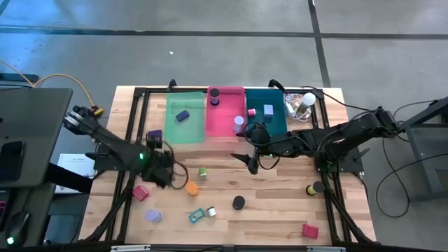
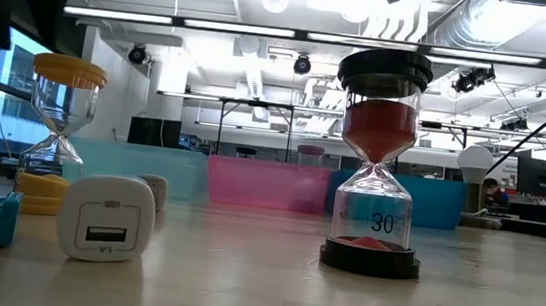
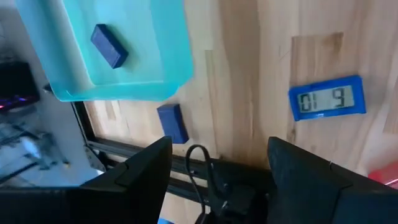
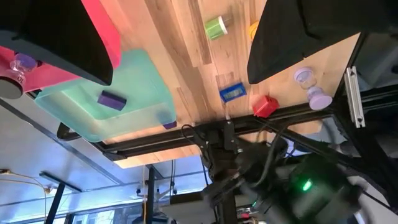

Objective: Pick & Place Office items
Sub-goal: Put the purple digital clock into the green bin

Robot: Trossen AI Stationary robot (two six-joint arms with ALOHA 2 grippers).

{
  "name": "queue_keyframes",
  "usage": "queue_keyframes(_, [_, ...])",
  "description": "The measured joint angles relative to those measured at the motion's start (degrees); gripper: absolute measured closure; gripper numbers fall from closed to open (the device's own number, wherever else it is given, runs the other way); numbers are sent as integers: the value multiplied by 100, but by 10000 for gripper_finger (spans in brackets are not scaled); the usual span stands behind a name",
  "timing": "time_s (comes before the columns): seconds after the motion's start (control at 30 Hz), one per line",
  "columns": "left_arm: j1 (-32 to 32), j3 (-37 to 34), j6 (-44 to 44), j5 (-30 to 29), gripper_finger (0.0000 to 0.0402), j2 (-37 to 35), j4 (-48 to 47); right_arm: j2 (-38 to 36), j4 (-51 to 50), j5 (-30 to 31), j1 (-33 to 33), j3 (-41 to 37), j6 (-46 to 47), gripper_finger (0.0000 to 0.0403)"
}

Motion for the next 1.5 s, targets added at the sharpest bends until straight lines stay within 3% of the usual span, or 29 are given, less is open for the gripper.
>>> queue_keyframes(0.33, [1979, -109, 1478, 320, 148, -1916, 326, -2, -44, -298, 1, 0, -3, 41])
queue_keyframes(0.53, [3334, -246, 1639, 314, 148, -2542, 549, -2, -46, -302, 2, 0, -152, 41])
queue_keyframes(0.73, [4406, -518, 2447, 370, 148, -2488, 912, -2, -46, -293, 0, 0, -257, 41])
queue_keyframes(1.0, [5661, -676, 3508, 188, 148, -1762, 1260, -2, -61, -302, 0, 0, -263, 41])
queue_keyframes(1.17, [5963, -676, 3250, 133, 148, -1608, 1298, -2, -144, -302, 2, 0, -263, 41])
queue_keyframes(1.3, [5973, -676, 3638, 553, 148, -1603, 1278, -2, -236, -302, 0, 0, -263, 41])
queue_keyframes(1.5, [5998, -674, 3451, 606, 148, -1603, 1525, -2, -345, -302, 0, 0, -263, 41])
